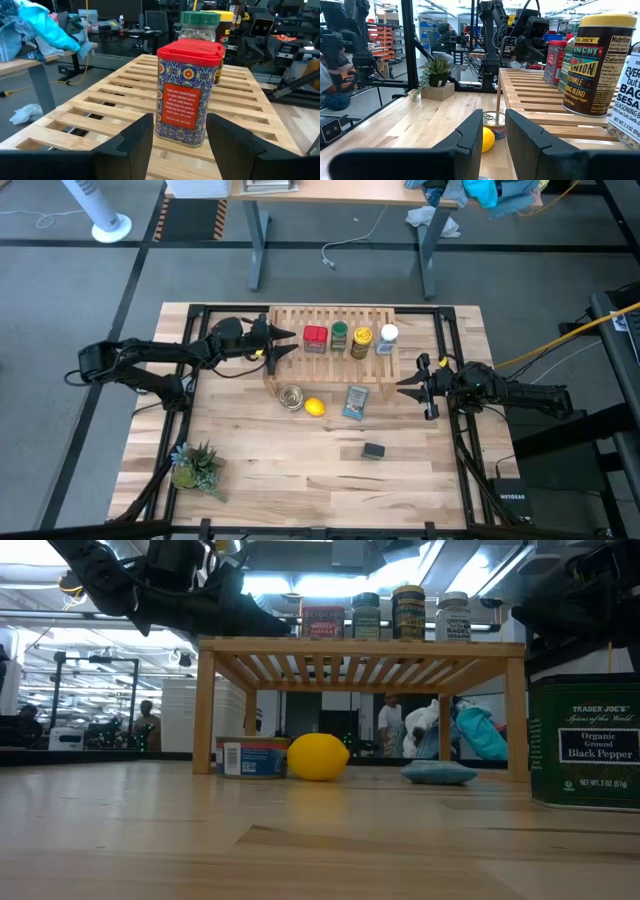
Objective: Shelf spices
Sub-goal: Adjust the red seasoning can
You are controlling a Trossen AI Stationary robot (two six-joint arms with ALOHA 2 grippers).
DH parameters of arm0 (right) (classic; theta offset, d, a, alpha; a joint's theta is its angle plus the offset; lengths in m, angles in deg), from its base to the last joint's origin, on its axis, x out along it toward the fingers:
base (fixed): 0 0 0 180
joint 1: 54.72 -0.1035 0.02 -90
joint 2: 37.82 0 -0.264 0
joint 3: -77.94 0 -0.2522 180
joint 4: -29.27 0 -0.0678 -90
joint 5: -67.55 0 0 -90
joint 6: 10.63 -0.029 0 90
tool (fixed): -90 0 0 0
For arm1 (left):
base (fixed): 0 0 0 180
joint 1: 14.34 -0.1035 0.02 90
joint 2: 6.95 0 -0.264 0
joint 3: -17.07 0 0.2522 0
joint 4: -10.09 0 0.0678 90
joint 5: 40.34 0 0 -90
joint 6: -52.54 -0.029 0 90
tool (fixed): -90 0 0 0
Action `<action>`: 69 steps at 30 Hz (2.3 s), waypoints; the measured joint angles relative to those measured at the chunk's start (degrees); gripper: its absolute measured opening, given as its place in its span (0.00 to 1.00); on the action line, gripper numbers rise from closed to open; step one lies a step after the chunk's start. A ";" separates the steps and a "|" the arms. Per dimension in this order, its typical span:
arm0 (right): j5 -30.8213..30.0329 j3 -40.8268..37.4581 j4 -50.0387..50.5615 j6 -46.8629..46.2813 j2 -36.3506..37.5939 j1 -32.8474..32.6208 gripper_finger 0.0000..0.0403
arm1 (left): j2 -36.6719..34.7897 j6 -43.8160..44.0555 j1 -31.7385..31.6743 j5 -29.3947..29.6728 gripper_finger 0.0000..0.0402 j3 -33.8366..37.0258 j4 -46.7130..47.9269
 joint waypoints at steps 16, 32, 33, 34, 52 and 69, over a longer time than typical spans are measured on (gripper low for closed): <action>0.02 0.00 -0.03 0.00 -0.01 -0.01 0.22 | 0.00 3.81 0.17 2.33 0.57 0.00 0.22; 0.02 0.00 -0.07 -0.01 0.01 0.00 0.22 | 0.00 -0.21 3.61 2.39 0.59 -0.02 -1.07; 0.02 0.00 -0.07 -0.01 0.01 0.00 0.22 | 0.00 -0.21 3.61 2.39 0.59 -0.04 -1.36; 0.02 0.00 -0.07 0.00 0.01 -0.01 0.22 | 0.00 -0.19 3.61 2.39 0.59 -0.15 -1.33; 0.04 0.00 -0.04 0.00 0.00 -0.01 0.22 | 4.51 -3.77 3.87 2.38 0.59 -9.23 5.19; 0.20 0.00 -0.04 -0.01 0.00 0.00 0.22 | 5.07 -10.00 -1.17 -1.88 0.59 -9.46 7.80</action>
